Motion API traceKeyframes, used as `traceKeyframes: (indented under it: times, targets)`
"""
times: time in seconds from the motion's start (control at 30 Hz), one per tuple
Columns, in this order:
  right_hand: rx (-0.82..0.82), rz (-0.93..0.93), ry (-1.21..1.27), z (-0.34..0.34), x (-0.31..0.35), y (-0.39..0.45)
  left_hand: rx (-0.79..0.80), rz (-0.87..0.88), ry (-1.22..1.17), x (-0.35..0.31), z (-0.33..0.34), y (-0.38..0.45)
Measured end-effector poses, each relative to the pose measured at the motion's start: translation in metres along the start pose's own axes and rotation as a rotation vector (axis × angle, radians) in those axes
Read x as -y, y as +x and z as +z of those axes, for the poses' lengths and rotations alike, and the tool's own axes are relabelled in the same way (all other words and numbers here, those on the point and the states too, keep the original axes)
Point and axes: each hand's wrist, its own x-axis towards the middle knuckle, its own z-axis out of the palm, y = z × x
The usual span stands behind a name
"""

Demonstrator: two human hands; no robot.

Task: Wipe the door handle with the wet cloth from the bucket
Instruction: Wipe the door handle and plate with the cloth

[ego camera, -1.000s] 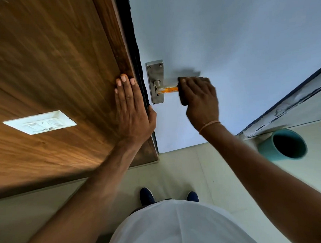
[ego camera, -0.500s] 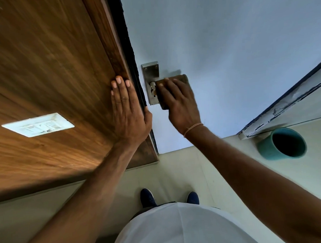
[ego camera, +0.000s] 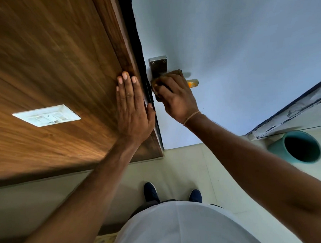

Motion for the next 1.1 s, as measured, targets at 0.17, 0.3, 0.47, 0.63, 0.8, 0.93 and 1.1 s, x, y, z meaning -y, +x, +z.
traceKeyframes:
  times: [0.17,0.3,0.47,0.63,0.8,0.93,1.1]
  targets:
    - [-0.035,-0.06,0.008,-0.015,-0.034,-0.011,-0.026,0.005,0.01,0.001,0.002,0.001]
    - [-0.074,0.005,0.01,-0.031,-0.054,-0.02,-0.02,-0.004,0.025,-0.001,0.004,0.003]
    - [-0.053,-0.079,0.048,-0.003,-0.013,0.004,-0.018,-0.02,0.023,-0.004,0.005,0.002]
    - [-0.043,-0.108,0.052,-0.017,-0.033,-0.004,-0.003,-0.043,0.021,-0.009,0.004,0.002]
    - [-0.073,0.025,0.038,-0.039,-0.063,-0.021,0.008,-0.076,0.011,-0.015,0.002,0.002]
    - [-0.051,0.01,0.025,-0.02,-0.031,-0.006,-0.001,-0.062,0.001,-0.014,0.003,0.003]
    - [-0.025,-0.079,0.017,-0.012,-0.029,-0.003,-0.01,-0.073,0.008,-0.013,0.007,0.004]
